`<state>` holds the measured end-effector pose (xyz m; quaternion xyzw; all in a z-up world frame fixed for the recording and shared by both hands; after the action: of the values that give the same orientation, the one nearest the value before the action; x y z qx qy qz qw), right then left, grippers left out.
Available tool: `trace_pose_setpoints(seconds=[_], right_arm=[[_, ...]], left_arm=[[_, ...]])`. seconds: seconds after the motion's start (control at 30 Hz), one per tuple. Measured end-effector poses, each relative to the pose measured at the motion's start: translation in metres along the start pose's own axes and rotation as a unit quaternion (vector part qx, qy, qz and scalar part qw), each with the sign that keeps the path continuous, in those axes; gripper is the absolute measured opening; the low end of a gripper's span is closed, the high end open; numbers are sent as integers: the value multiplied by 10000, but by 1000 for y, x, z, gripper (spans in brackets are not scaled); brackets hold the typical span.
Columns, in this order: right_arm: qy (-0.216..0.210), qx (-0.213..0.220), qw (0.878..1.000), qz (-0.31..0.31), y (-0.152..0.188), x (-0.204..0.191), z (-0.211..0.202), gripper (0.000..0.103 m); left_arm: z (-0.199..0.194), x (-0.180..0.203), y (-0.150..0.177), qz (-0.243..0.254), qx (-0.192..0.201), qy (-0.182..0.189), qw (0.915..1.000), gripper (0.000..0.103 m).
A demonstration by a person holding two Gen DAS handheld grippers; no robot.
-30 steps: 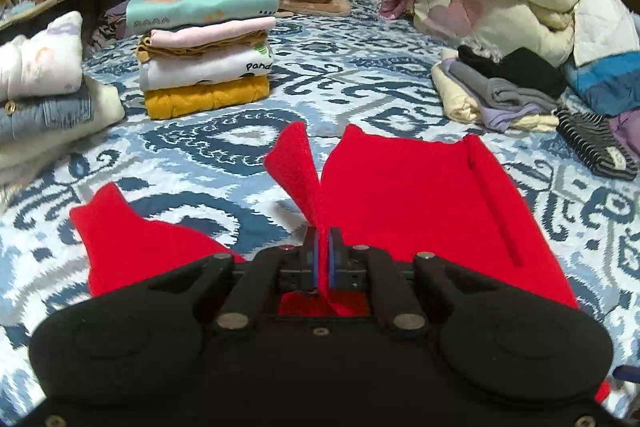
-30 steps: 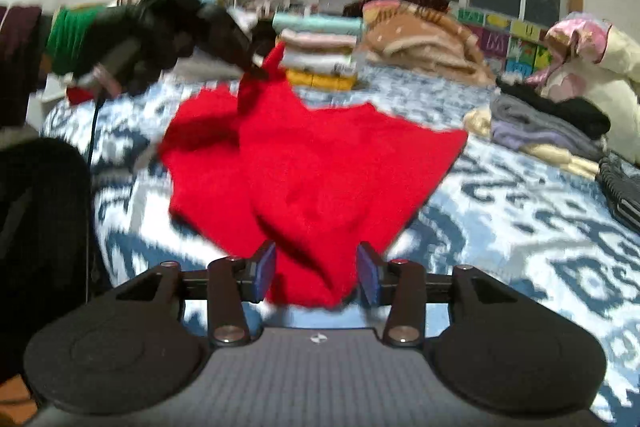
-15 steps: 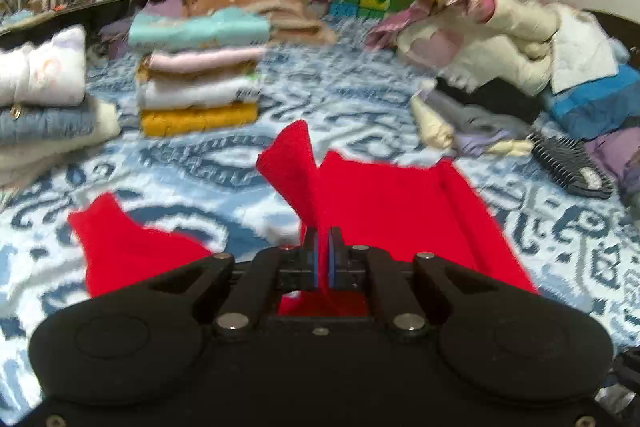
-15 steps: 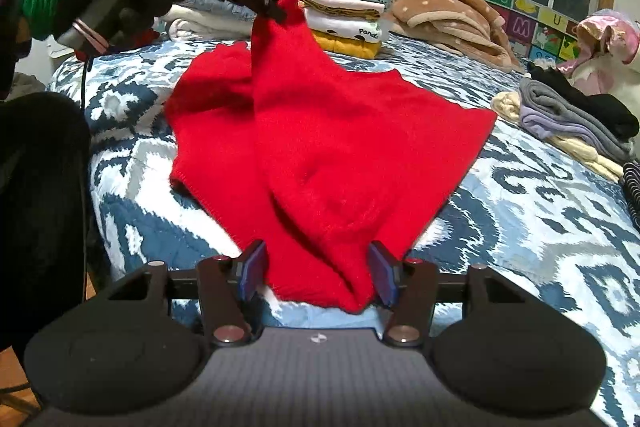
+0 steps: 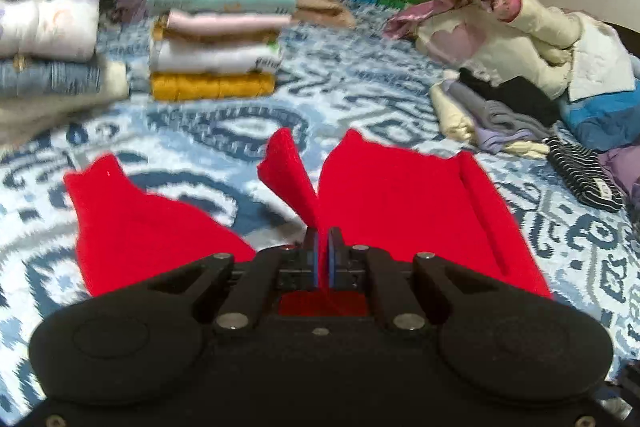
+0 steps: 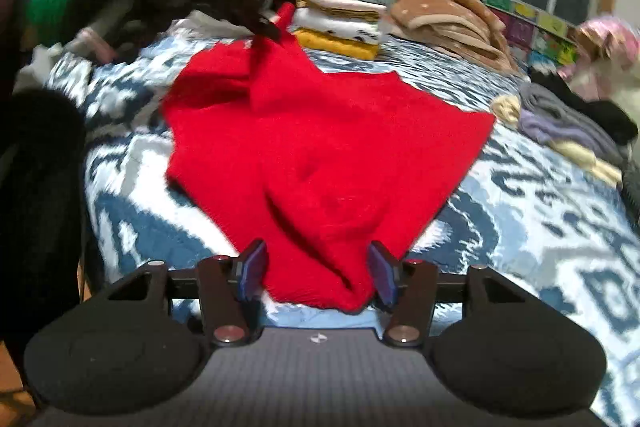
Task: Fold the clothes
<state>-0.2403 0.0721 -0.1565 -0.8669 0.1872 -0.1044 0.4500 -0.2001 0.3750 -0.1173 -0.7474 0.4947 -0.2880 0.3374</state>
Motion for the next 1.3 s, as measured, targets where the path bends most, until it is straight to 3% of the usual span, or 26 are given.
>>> trace_pose_setpoints(seconds=[0.07, 0.23, 0.43, 0.53, 0.67, 0.77, 0.93, 1.0, 1.17, 1.3], right_arm=[[69, 110, 9999, -8, 0, 2, -6, 51], [212, 687, 9973, -160, -14, -6, -6, 53], [221, 514, 9979, -332, -19, -13, 19, 61], [61, 390, 9991, -172, -18, -13, 23, 68], [-176, 260, 9995, 73, -14, -10, 24, 70], [-211, 264, 9994, 110, -12, -10, 23, 70], [-332, 296, 9985, 334, -11, -5, 17, 70], [-423, 358, 9968, 571, -13, 1, 13, 67], [-531, 521, 9941, 788, -13, 12, -1, 48], [-551, 424, 9950, 715, -7, 11, -3, 46]], left_arm=[[9, -6, 5, -172, -128, 30, 9998, 4], [15, -17, 6, -811, -53, 444, 9957, 6], [32, -23, 5, -1087, -167, 499, 9927, 4], [26, -19, -6, -962, 69, 469, 9942, 2], [3, -8, -40, -1224, 769, 1002, 9844, 1], [3, 8, -59, -1324, 870, 1206, 9800, 1], [13, 49, -76, -1200, 853, 1281, 9808, 1], [20, 63, -81, -1170, 787, 1264, 9819, 1], [49, 90, -90, -1168, 530, 1131, 9853, 1], [75, 106, -92, -1278, 304, 998, 9863, 1]])
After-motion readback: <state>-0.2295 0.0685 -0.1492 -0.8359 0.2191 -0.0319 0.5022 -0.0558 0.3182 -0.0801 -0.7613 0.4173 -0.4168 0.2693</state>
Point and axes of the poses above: each gripper's, at about its wrist camera, not at the fingertips, and z roughly the way its jaws point, x to its right, y to its underside, the point moved 8 cm from there along z, roughly the way its jaws point, and after that the axes turned 7 degrees about z, right-handed, at the moved point
